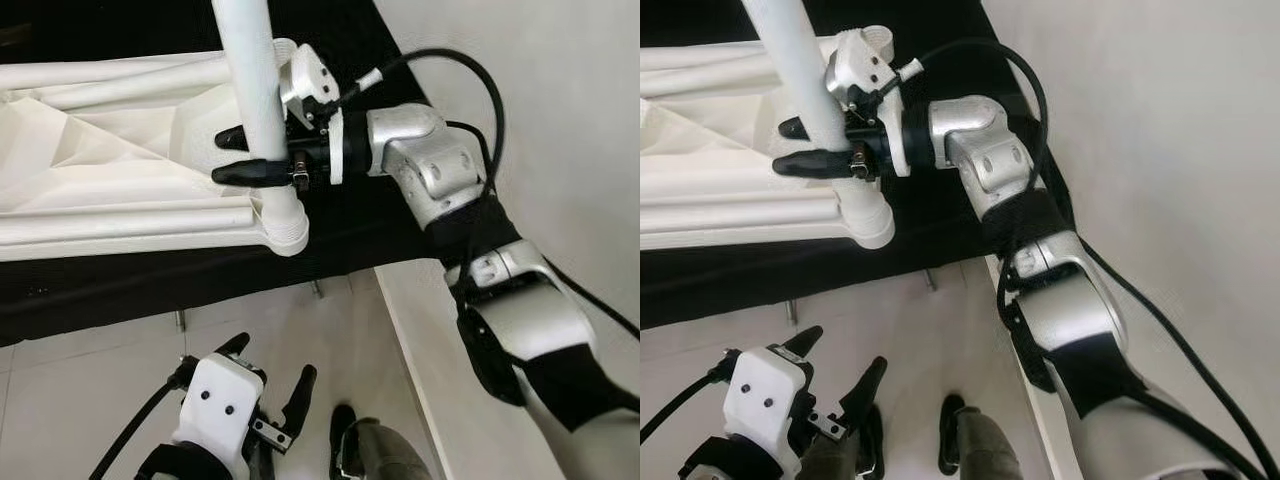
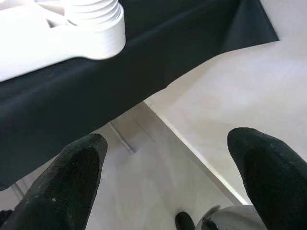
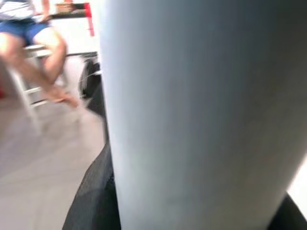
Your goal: Building children table
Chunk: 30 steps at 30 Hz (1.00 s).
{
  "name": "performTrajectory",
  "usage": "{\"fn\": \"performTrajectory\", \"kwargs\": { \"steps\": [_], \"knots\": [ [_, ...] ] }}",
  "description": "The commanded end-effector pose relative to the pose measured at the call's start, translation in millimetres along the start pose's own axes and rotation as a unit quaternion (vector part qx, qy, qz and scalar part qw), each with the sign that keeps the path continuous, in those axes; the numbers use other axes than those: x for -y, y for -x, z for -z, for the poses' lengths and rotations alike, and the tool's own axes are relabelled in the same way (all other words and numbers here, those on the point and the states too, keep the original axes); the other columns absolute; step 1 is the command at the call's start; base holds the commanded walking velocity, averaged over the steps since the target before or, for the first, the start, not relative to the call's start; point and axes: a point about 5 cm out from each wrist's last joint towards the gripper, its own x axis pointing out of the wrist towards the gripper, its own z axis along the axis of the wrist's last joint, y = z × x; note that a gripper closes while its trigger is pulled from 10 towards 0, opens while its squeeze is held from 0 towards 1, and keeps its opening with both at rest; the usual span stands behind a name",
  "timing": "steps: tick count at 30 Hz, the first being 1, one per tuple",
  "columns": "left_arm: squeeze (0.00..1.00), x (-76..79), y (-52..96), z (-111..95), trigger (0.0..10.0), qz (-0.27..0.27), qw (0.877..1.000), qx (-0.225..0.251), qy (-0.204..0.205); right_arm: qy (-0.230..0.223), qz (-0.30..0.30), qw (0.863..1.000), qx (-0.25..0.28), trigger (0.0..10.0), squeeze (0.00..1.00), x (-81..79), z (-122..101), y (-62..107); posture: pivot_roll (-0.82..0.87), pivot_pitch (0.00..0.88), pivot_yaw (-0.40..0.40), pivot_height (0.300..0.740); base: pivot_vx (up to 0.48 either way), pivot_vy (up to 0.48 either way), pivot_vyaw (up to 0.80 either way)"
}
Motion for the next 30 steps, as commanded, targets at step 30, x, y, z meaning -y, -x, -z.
{"fn": "performTrajectory", "kwargs": {
  "steps": [30],
  "knots": [
    [0.00,-5.3,-9.8,14.1,10.0,-0.005,1.000,-0.007,-0.010,-0.113,0.393,0.909,-0.087,10.0,0.00,-58.9,64.0,12.3,0.08,0.294,-0.030,0.740,0.000,0.000,0.00]
  ]
}}
